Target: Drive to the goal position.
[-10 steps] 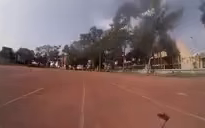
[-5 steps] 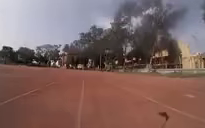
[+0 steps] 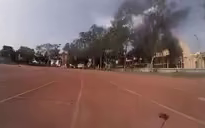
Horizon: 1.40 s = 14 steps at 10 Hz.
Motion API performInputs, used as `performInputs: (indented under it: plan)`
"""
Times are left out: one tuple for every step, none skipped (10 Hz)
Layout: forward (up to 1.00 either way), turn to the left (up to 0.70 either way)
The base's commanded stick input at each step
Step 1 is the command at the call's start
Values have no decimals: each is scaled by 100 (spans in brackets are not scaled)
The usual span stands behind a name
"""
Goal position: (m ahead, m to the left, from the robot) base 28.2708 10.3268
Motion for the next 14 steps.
performInputs:
  plan:
    - [70,0]
    - [70,0]
    - [70,0]
    - [70,0]
    - [70,0]
    - [70,0]
    - [70,0]
    - [70,0]
    - [70,0]
    - [70,0]
    - [70,0]
    - [70,0]
    - [70,0]
    - [70,0]
